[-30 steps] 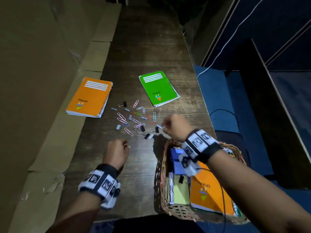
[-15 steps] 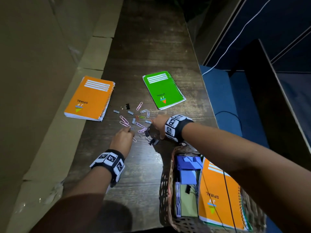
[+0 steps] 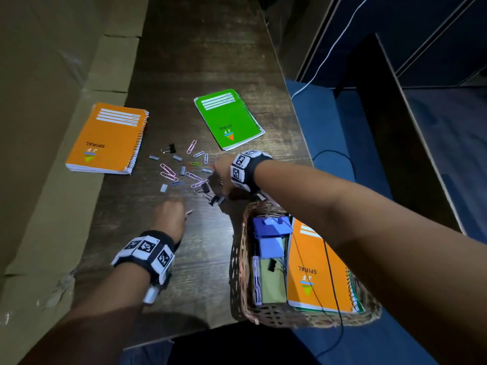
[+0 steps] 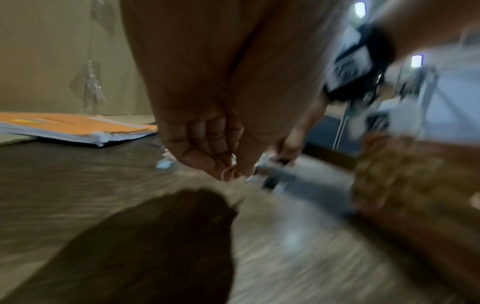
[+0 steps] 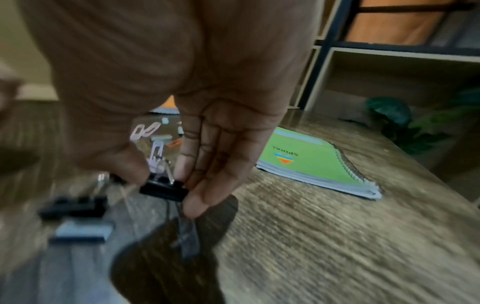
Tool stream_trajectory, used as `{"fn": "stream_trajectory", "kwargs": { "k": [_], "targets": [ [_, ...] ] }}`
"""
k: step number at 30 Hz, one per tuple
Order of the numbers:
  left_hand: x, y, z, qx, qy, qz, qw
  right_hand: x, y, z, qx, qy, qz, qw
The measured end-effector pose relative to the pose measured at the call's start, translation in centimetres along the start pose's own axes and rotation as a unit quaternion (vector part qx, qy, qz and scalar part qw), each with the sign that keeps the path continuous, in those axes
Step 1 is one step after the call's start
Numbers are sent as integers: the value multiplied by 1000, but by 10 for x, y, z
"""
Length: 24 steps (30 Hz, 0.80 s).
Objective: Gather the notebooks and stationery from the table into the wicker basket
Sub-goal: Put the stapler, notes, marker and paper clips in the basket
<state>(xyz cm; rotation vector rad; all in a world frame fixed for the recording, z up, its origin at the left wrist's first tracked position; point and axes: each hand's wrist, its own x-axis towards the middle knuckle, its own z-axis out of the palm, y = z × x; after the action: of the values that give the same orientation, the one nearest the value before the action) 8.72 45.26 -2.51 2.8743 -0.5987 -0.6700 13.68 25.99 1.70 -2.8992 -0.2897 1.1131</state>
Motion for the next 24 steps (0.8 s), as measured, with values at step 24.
{"fn": "stream_trajectory", "kwargs": {
  "k": [24],
  "targets": [
    [-77,12,5,-397,74,-97,910,-172,-3,117,193,-21,43,980]
  ]
}}
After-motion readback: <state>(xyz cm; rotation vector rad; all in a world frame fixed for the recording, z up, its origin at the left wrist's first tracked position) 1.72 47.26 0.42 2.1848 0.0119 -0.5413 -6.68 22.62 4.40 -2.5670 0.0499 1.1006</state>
